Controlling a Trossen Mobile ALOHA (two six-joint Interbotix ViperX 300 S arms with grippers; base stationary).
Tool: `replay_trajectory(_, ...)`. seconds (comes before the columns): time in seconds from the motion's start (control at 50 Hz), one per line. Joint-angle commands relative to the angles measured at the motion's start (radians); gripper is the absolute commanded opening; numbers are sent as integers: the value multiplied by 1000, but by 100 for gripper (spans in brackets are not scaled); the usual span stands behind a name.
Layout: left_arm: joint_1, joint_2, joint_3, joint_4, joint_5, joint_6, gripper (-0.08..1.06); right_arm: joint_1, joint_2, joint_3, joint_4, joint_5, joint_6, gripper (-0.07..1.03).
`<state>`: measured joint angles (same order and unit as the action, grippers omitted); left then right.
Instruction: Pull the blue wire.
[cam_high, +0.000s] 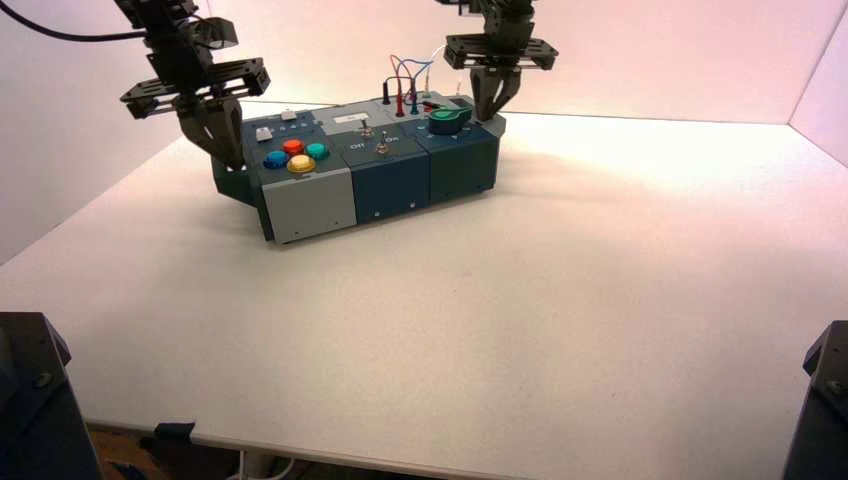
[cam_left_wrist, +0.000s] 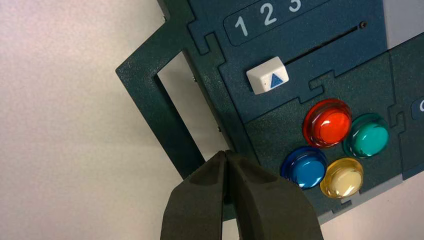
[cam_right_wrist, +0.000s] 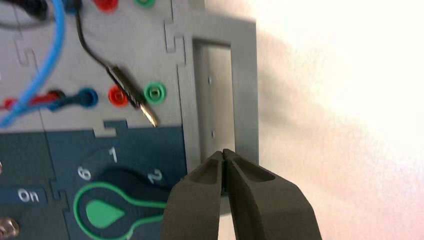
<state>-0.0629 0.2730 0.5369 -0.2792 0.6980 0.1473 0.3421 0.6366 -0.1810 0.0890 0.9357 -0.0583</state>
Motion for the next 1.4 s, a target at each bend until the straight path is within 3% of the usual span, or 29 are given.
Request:
replay_trajectory(0.02, -54, 25, -48, -11, -3, 12, -3, -8, -40, -26, -34, 43, 2, -2)
replay_trajectory(0.22, -80, 41, -87, -14, 11, 14, -3, -8, -63, 12, -74, 104, -2, -2)
replay_trajectory(0.58, -123, 58, -120, -25, 25, 9, -3, -8, -129, 132, -78, 144, -15, -2)
replay_trajectory(1.14, -187, 69, -106, -46, 41, 6, -3, -2, -273, 387, -67, 104, -5, -2)
replay_trajectory(1.32, -230, 67, -72, -94, 54, 3, -3, -3, -301, 428, -66, 86, 3, -2)
replay_trajectory(1.4, -238, 66, -61, -98, 54, 3, -3, 3, -311, 446, -55, 84, 6, -2)
